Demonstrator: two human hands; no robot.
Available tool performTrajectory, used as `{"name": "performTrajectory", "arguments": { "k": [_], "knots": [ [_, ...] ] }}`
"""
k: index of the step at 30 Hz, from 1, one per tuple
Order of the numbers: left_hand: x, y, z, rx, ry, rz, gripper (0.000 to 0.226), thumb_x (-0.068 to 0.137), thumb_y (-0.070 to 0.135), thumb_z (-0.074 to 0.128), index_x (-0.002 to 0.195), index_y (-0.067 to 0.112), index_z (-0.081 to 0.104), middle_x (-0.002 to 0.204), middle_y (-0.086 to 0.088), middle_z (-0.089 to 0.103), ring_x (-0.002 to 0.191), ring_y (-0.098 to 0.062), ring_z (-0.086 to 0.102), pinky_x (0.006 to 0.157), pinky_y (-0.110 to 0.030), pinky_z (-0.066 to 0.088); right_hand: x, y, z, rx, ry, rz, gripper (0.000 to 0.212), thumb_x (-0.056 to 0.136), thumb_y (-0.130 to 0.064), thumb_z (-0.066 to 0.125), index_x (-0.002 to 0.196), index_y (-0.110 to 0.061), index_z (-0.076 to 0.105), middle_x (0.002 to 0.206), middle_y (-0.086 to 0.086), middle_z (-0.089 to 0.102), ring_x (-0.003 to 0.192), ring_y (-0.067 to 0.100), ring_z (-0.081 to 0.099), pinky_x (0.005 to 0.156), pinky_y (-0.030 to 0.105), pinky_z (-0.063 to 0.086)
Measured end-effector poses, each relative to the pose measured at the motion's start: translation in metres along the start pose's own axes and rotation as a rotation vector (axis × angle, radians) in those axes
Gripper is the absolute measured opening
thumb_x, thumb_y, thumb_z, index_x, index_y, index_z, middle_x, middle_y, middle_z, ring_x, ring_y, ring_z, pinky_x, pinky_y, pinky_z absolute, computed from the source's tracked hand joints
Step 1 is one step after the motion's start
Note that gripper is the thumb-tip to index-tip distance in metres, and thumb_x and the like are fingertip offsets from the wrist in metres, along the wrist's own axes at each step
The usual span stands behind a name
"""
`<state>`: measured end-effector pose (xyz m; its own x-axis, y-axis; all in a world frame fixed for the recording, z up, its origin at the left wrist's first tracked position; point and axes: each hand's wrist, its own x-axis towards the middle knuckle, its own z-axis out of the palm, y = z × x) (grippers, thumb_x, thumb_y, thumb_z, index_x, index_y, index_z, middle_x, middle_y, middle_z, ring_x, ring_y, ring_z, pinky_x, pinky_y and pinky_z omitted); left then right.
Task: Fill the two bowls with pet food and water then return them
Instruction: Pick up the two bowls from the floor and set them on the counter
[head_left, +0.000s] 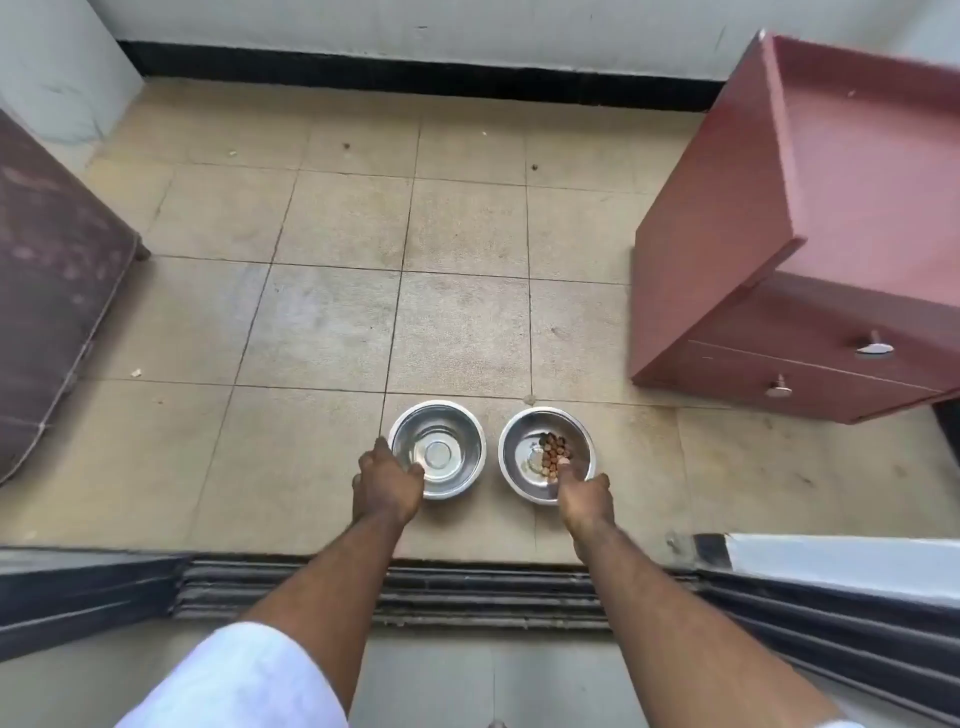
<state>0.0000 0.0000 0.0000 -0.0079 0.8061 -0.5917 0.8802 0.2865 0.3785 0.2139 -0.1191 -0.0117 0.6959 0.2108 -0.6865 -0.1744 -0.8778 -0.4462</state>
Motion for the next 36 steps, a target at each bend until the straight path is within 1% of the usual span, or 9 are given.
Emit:
{"name": "performTrajectory", "arguments": {
  "k": [6,9,12,15,19,22,27,32,36],
  "knots": [
    [0.052,-0.022,0.053,-0.158,0.046,-0.231,0.049,0.103,0.028,0.053,0.141,0.000,0.042,0.132,-0.027,0.061,0.116,-0.047,0.063,0.095,-0.052,0.056,0.056,0.030,0.045,0.133,0.026,0.161,0.050,0.102,-0.030,0.056,0.139,-0.002,0.036,0.125,0.023,0.062,0.108,0.043,0.064,0.081,0.042,0.054],
    [0.067,-0.031,0.067,-0.234,0.042,-0.232,0.034,0.100,0.022,0.058,0.126,0.001,0.057,0.120,-0.025,0.067,0.105,-0.044,0.067,0.088,-0.049,0.059,0.078,0.041,0.060,0.257,0.051,0.176,0.041,0.105,-0.025,0.053,0.137,-0.006,0.037,0.118,0.020,0.063,0.096,0.039,0.069,0.082,0.049,0.062],
    [0.074,-0.039,0.075,-0.296,0.066,-0.201,0.024,0.095,0.009,0.059,0.118,0.003,0.063,0.113,-0.022,0.069,0.092,-0.037,0.066,0.075,-0.039,0.055,0.088,0.047,0.067,0.434,0.048,0.156,0.034,0.108,-0.020,0.052,0.140,-0.014,0.041,0.117,0.016,0.061,0.075,0.028,0.069,0.065,0.042,0.066],
    [0.070,-0.037,0.075,-0.344,0.087,-0.171,0.018,0.094,0.007,0.058,0.111,0.004,0.062,0.107,-0.021,0.067,0.091,-0.038,0.067,0.077,-0.041,0.060,0.086,0.043,0.061,0.502,0.083,0.107,0.032,0.105,-0.009,0.055,0.137,-0.012,0.048,0.117,0.016,0.063,0.072,0.026,0.068,0.048,0.036,0.062],
    [0.045,-0.019,0.052,-0.403,0.104,-0.177,0.014,0.096,0.008,0.059,0.107,0.001,0.063,0.101,-0.023,0.067,0.083,-0.042,0.072,0.071,-0.055,0.065,0.054,0.023,0.035,0.530,0.112,0.050,0.030,0.100,-0.001,0.060,0.129,-0.006,0.054,0.117,0.019,0.063,0.080,0.034,0.071,0.047,0.037,0.061],
    [0.009,0.003,0.011,-0.415,0.094,-0.186,0.019,0.091,0.004,0.059,0.109,0.002,0.065,0.103,-0.024,0.069,0.085,-0.045,0.073,0.075,-0.054,0.064,0.008,0.000,-0.002,0.564,0.139,0.050,0.026,0.096,0.004,0.060,0.120,-0.004,0.056,0.112,0.020,0.063,0.088,0.043,0.071,0.047,0.040,0.062],
    [-0.072,0.059,-0.086,-0.467,0.102,-0.176,0.019,0.085,0.001,0.059,0.103,0.001,0.065,0.100,-0.025,0.070,0.079,-0.044,0.074,0.071,-0.054,0.065,-0.089,-0.052,-0.084,0.605,0.151,0.050,0.026,0.096,0.005,0.059,0.117,-0.008,0.056,0.109,0.020,0.063,0.090,0.044,0.070,0.050,0.049,0.063],
    [-0.168,0.132,-0.200,-0.515,0.090,-0.114,0.016,0.082,0.001,0.063,0.098,0.000,0.065,0.099,-0.025,0.069,0.079,-0.046,0.074,0.070,-0.055,0.065,-0.201,-0.124,-0.182,0.604,0.210,0.001,0.023,0.096,0.001,0.058,0.114,-0.014,0.059,0.101,0.016,0.067,0.081,0.040,0.072,0.053,0.055,0.063],
    [-0.247,0.188,-0.294,-0.518,0.100,-0.049,0.010,0.086,0.008,0.069,0.088,0.004,0.060,0.095,-0.021,0.069,0.068,-0.040,0.075,0.060,-0.053,0.065,-0.293,-0.183,-0.259,0.620,0.275,-0.051,0.019,0.093,0.000,0.061,0.108,-0.012,0.060,0.099,0.019,0.067,0.073,0.039,0.073,0.047,0.050,0.062]
  ]
}}
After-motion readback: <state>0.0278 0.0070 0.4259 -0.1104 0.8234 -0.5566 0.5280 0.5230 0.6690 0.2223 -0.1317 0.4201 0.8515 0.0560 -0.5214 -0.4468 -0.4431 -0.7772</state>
